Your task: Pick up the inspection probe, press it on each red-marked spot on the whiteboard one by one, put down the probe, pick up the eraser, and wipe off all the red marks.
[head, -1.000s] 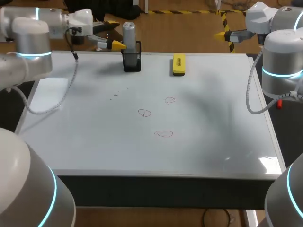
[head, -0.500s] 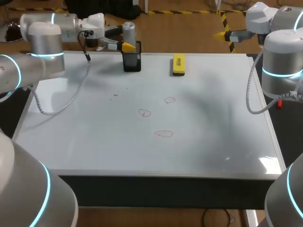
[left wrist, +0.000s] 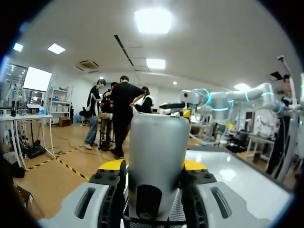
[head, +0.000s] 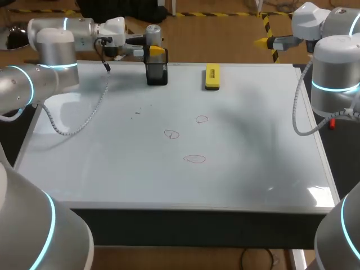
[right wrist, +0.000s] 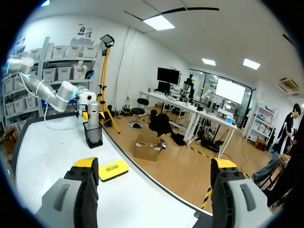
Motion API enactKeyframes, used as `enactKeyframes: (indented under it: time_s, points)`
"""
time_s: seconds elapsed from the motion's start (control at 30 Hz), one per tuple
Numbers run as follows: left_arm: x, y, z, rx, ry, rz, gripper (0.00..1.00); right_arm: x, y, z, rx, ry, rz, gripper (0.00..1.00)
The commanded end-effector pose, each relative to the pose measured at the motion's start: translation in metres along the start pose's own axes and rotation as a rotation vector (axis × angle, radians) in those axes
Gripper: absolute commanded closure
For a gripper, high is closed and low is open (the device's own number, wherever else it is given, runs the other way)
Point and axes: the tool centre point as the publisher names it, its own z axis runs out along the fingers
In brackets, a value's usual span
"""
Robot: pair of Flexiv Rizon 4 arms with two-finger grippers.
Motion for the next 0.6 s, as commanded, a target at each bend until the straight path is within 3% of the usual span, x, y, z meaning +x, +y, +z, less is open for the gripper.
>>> enactKeyframes:
  time_s: [0.03, 0.07, 0.1, 0.37, 0.6]
  points:
    - [0.005, -0.003, -0.002, -0.009, -0.018, 0.003, 0.71, 0.000, 0.000, 0.000, 0.001, 0.001, 0.000, 0.00]
    - [0.005, -0.003, -0.003, -0.009, -0.020, 0.003, 0.82, 0.000, 0.000, 0.000, 0.001, 0.001, 0.000, 0.00]
    - [0.006, -0.003, -0.004, -0.009, -0.022, 0.004, 1.00, 0.000, 0.000, 0.000, 0.001, 0.001, 0.000, 0.00]
    - [0.012, -0.012, -0.007, -0.008, -0.037, 0.022, 1.00, 0.000, 0.000, 0.000, 0.001, 0.001, 0.000, 0.00]
    - [0.016, -0.033, -0.006, 0.002, -0.040, 0.042, 1.00, 0.000, 0.000, 0.000, 0.001, 0.001, 0.000, 0.00]
